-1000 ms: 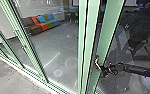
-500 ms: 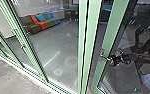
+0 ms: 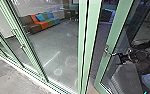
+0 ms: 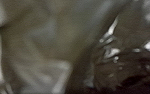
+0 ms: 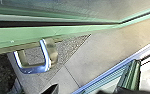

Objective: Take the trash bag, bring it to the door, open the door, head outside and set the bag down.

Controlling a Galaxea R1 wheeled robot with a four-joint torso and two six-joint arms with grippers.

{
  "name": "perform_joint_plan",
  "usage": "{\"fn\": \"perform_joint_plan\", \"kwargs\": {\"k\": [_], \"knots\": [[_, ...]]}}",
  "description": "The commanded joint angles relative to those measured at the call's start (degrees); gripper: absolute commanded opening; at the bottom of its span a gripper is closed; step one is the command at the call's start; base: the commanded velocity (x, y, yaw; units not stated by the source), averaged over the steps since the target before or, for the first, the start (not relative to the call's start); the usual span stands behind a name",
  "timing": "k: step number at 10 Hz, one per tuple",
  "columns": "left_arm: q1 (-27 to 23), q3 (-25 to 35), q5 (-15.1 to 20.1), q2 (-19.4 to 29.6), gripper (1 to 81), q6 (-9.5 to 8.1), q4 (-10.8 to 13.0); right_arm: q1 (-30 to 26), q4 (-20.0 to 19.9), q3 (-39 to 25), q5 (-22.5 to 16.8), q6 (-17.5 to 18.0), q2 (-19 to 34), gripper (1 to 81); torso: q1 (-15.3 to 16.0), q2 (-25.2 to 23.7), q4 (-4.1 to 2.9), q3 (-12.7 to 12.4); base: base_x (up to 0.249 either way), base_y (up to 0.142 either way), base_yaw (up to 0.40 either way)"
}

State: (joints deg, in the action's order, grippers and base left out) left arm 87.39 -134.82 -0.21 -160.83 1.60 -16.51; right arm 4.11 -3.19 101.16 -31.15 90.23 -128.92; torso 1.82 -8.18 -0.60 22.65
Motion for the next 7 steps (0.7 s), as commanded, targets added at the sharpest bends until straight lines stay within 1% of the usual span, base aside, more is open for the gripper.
{"fn": "perform_joint_plan", "kwargs": {"k": [1, 2, 3, 4, 6, 7], "knots": [[0.28, 0.60, 5.13, 0.59, 1.0, 0.34, -0.11, -13.09, 0.28, 0.26, -1.20, -0.06, 4.16, 81.1, 0.00, 0.00, 0.00, 0.00, 0.000, 0.000, 0.000], [0.28, 0.60, 5.13, 0.59, 1.0, 0.42, -0.11, -14.60, 2.19, 0.17, -1.79, -1.09, 4.95, 81.1, 0.02, 0.00, 0.00, 0.00, 0.000, 0.000, 0.000], [0.28, 0.60, 5.13, 0.51, 1.0, 0.42, -0.11, -16.61, 3.81, 0.35, -4.19, -2.96, 5.48, 81.1, 0.02, 0.00, 0.00, 0.00, 0.000, 0.000, 0.000], [0.28, 0.60, 5.13, 0.51, 1.0, 0.42, -0.11, -18.02, 4.33, 0.43, -6.10, -4.19, 6.26, 81.1, 0.02, 0.00, 0.00, 0.00, 0.000, 0.000, 0.000], [0.46, 0.60, 5.13, 0.51, 1.0, 0.42, -0.11, -19.26, 3.99, 0.00, -7.78, -4.19, 10.20, 81.1, 0.02, 0.00, 0.00, 0.00, 0.000, 0.000, 0.000], [0.46, 0.60, 5.13, 0.33, 1.0, 0.42, -0.02, -19.26, 3.63, -0.09, -7.88, -4.19, 12.51, 81.1, 0.02, 0.00, 0.00, 0.00, 0.000, 0.000, 0.000]]}}
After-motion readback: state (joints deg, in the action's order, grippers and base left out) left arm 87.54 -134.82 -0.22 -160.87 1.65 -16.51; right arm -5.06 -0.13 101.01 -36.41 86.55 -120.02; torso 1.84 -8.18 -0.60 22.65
